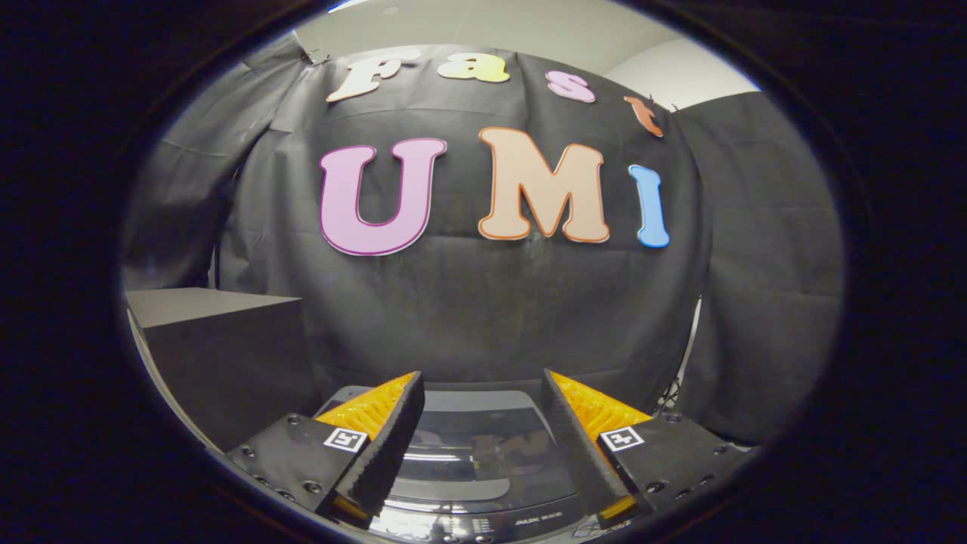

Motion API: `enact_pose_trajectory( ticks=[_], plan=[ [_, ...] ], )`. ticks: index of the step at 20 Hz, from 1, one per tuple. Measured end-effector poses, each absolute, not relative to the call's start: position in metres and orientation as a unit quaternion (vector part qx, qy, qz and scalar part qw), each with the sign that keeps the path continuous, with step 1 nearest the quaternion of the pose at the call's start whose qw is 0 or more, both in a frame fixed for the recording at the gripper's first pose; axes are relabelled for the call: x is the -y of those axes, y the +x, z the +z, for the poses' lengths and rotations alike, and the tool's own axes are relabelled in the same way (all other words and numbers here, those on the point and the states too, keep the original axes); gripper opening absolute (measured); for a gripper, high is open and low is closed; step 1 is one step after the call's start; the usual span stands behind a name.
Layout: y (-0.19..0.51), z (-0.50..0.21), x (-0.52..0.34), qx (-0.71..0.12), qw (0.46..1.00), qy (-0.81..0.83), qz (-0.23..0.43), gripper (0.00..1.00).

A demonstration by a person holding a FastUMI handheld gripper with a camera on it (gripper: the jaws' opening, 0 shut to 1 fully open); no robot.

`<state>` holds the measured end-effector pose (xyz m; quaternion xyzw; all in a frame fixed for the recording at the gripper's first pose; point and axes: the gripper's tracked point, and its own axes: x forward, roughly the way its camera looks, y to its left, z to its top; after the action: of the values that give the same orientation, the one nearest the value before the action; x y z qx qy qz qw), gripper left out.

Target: Put the clothes into the washing machine and then close the washing machine lid.

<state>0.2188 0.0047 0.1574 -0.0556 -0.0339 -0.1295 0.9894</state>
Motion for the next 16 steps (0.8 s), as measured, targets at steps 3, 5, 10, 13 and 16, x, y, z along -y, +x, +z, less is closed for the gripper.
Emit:
enact_pose_trajectory(
  ticks=[3,5,10,13,16],
  plan=[
    [0.205,0.147,0.009,0.048,0.989,-0.06,-0.128,0.96],
    [0.196,0.138,0.015,0.058,0.988,-0.068,-0.123,0.96],
    [0.171,0.112,0.029,0.074,0.988,-0.085,-0.107,0.96],
    [0.16,0.096,0.032,0.08,0.988,-0.093,-0.094,0.97],
    [0.149,0.079,0.034,0.077,0.988,-0.099,-0.086,0.98]
  ],
)
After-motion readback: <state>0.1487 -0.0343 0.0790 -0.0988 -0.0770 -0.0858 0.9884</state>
